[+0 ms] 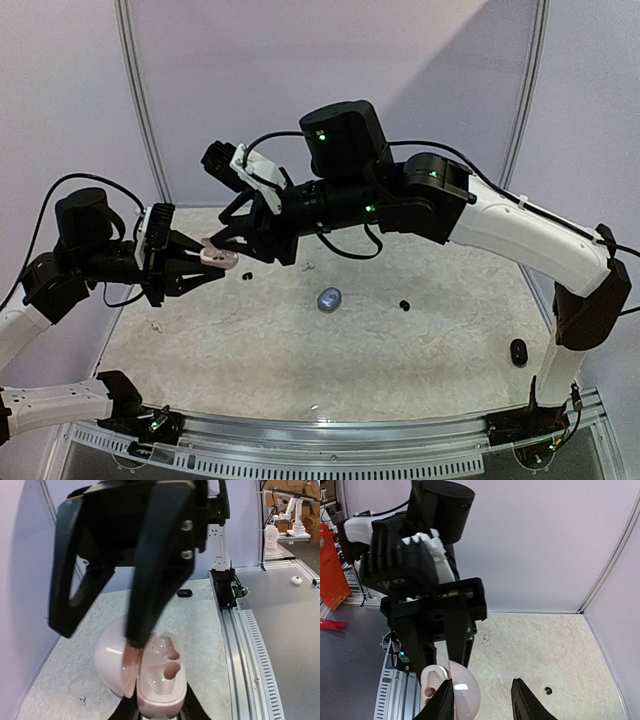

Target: Insert the wireless bluetooth earbuds into the charging case

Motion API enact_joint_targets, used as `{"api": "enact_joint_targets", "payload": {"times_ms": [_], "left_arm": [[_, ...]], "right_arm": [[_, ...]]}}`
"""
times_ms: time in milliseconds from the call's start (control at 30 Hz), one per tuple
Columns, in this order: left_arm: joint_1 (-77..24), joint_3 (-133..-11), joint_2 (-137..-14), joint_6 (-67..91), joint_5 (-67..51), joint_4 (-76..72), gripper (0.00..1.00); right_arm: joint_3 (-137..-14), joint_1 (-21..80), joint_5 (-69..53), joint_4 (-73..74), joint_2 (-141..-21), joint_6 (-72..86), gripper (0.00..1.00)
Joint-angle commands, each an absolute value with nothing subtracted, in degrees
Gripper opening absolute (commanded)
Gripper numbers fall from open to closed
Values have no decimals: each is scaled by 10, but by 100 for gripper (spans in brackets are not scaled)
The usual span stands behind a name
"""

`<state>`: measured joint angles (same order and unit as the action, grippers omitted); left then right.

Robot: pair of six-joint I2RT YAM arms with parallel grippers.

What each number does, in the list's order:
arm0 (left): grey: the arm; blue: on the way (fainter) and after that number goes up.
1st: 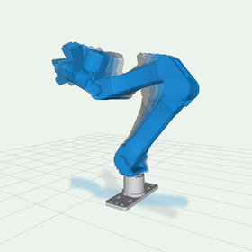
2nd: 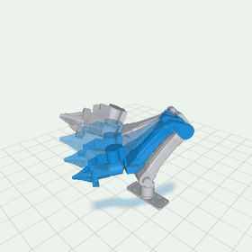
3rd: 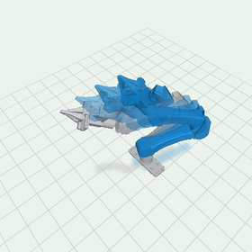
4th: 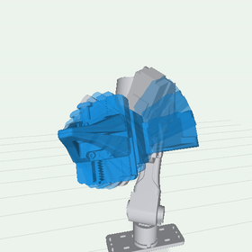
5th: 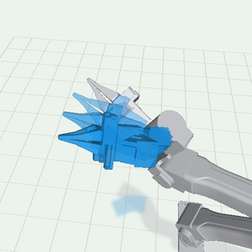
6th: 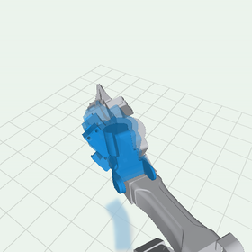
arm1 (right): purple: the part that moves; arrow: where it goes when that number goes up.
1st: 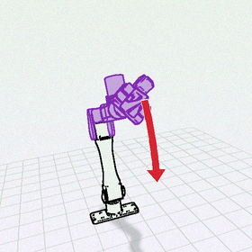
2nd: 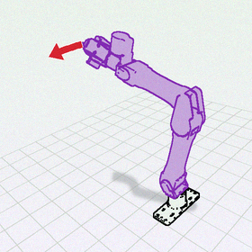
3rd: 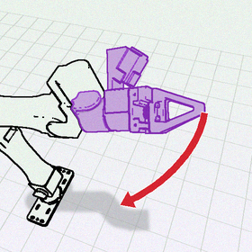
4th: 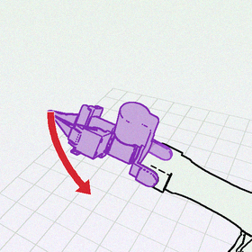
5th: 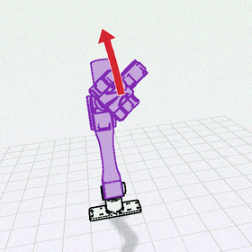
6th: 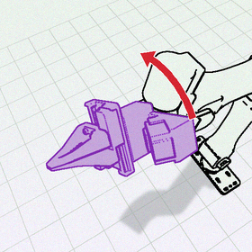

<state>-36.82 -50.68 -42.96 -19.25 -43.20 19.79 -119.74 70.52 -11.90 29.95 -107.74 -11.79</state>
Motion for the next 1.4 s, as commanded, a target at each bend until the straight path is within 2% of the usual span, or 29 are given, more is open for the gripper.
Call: {"api": "enact_joint_targets", "payload": {"times_ms": [0,367,633,733,900,1000,1100,1300,1367], "left_arm": [[-380,-512,-425,-203,-454,224,0],[-377,-479,-426,-34,-433,144,0],[-365,-447,-421,39,-406,109,0],[-350,-432,-417,67,-372,95,0],[-318,-407,-405,88,-297,82,0],[-303,-402,-403,86,-278,86,0],[-295,-398,-403,81,-268,89,0],[-293,-386,-409,82,-275,80,0],[-292,-384,-407,80,-277,82,0]], "right_arm": [[-1211,684,-96,286,-1087,-100,39],[-1209,682,-139,281,-1087,-94,49],[-1206,645,-167,208,-1079,-3,56],[-1184,609,-113,174,-1068,94,57],[-1132,557,104,210,-1074,231,56],[-1139,538,175,263,-1122,256,57],[-1161,521,190,290,-1195,278,58],[-1330,506,198,343,-1403,304,60],[-1350,500,191,331,-1453,317,60]]}}
